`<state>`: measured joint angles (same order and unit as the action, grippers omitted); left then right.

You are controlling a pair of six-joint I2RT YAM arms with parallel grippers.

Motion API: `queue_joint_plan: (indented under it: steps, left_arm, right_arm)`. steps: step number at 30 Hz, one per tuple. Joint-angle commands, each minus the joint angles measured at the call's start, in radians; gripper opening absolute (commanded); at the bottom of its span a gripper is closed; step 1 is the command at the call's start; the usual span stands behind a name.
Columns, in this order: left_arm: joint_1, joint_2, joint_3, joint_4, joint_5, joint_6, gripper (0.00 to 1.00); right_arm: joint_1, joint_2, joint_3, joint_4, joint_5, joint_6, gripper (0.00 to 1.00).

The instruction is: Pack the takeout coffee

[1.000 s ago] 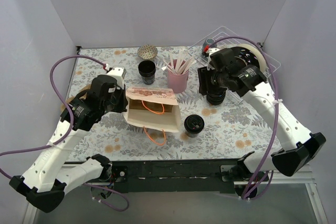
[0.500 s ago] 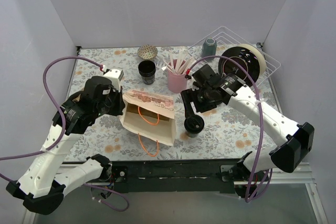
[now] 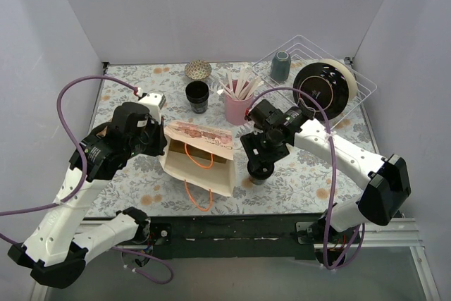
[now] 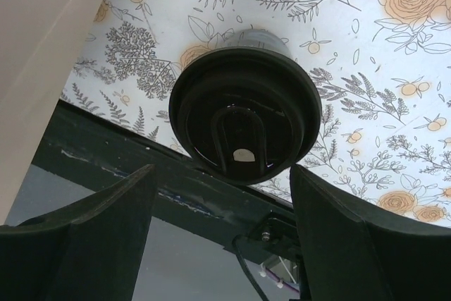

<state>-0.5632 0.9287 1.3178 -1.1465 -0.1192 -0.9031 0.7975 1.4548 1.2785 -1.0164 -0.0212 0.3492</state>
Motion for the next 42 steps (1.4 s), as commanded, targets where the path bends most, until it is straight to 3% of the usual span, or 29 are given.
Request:
queue_joint_plan:
  steps: [1, 24, 35, 42]
  left_arm:
    - [0.000, -0.001, 0.038, -0.002, 0.012, 0.012, 0.00]
    - [0.000, 0.002, 0.052, -0.013, 0.010, 0.010, 0.00]
    - [0.000, 0.002, 0.061, -0.018, 0.009, 0.015, 0.00]
    - [0.000, 0.009, 0.061, -0.018, 0.018, 0.015, 0.00]
  right_arm:
    - [0.017, 0.003, -0.019, 0.058, 0.067, 0.024, 0.83]
    - [0.057, 0.042, -0.028, 0.102, 0.136, 0.034, 0.89]
    - [0.058, 0.041, -0.068, 0.110, 0.194, 0.050, 0.78]
    - [0.066, 0.045, -0.073, 0.114, 0.190, 0.056, 0.82]
